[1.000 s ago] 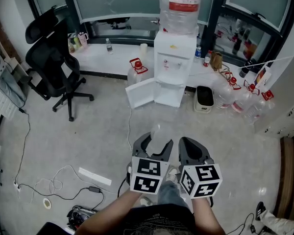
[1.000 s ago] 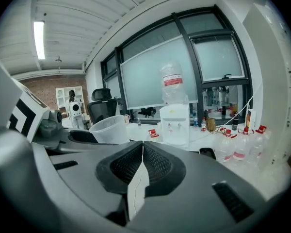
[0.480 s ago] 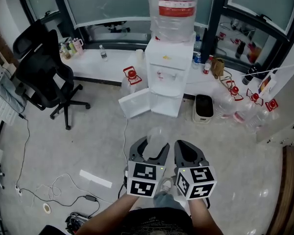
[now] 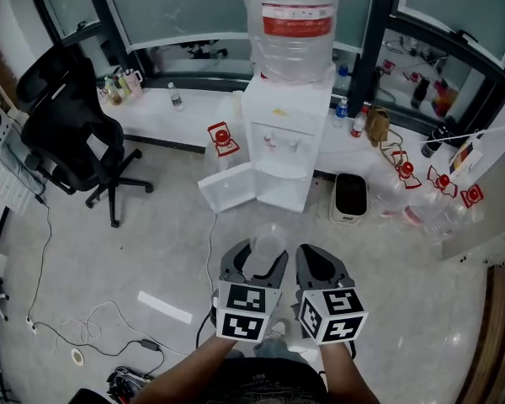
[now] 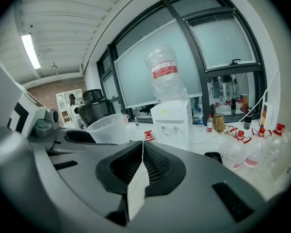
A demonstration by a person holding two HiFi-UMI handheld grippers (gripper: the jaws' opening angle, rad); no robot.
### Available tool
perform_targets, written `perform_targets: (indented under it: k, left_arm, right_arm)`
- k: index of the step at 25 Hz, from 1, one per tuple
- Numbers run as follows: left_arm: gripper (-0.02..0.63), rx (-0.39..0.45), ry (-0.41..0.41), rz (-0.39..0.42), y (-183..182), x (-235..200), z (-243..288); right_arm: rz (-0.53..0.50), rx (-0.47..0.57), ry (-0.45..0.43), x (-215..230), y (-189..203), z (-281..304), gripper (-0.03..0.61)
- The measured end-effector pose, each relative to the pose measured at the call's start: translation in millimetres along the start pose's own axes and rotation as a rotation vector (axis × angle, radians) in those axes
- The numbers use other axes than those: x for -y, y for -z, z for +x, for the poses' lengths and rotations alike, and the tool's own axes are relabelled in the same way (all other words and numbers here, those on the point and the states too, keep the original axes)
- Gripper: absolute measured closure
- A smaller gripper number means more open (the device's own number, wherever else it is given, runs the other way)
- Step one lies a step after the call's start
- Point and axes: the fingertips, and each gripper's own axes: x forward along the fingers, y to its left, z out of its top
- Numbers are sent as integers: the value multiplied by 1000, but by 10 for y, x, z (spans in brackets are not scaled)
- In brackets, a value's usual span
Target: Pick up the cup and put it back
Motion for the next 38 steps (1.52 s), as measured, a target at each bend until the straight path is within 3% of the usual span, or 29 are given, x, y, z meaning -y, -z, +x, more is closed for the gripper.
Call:
perform_targets:
  k: [18,29,38]
  left_arm:
    - [354,20,4,4,-293,-198,592]
    - [354,6,37,-44,-417,-731,1501]
    - [354,-38,72,-60,-422,-1429,2276]
  right_arm:
    - [-39,12,0,378,-298,470,557]
    - [-66,-7,10,722,-594,1477,557]
    - [-45,-70,17,874,-704,2546,557]
